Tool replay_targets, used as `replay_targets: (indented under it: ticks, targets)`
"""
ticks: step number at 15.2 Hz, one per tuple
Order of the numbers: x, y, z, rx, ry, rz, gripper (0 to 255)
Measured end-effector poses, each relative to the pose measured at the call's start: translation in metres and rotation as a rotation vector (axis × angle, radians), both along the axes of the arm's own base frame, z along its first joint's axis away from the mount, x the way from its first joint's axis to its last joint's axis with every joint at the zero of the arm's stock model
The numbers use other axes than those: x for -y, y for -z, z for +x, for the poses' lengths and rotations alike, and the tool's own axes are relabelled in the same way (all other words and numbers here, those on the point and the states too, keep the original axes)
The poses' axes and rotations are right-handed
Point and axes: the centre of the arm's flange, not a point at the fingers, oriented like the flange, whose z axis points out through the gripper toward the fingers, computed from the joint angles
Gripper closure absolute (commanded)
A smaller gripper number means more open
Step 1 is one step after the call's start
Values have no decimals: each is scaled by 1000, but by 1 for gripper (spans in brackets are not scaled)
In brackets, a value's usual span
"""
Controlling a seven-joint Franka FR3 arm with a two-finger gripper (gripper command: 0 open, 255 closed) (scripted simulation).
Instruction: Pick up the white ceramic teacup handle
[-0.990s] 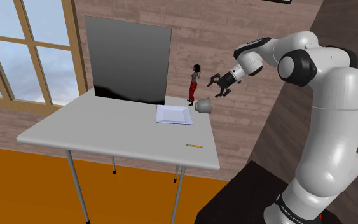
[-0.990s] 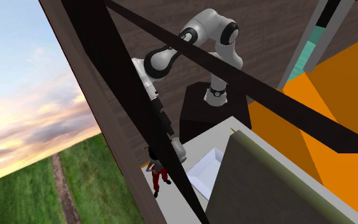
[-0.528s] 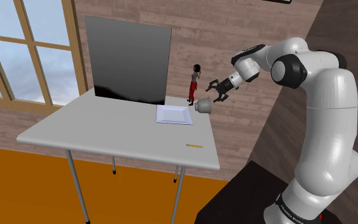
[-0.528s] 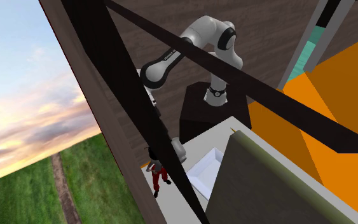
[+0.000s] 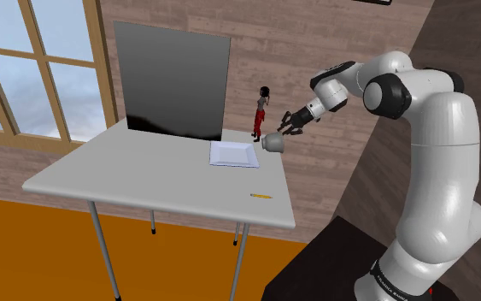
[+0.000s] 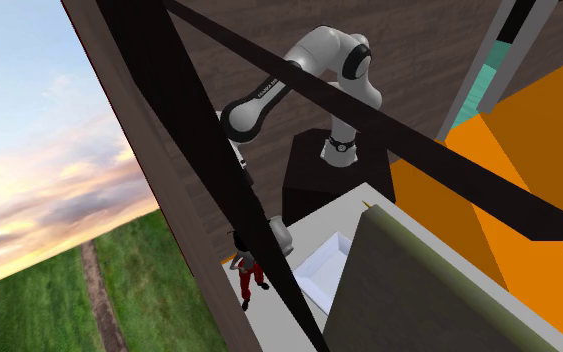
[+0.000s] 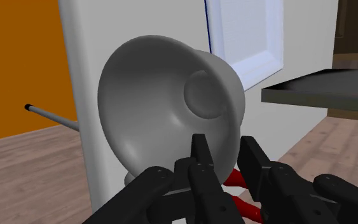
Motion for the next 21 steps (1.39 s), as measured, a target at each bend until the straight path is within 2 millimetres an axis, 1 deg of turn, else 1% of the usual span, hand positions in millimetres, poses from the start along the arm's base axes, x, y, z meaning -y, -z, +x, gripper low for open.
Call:
replay_targets:
  ticks: [5,7,17,21]
  targets:
    - [0,0,0,1,0,0,255]
    - [0,-6,0,-1,0,0,255]
    - [-2,-57,-1,-1,0,0,255]
    - [0,-76,1,-1,0,0,255]
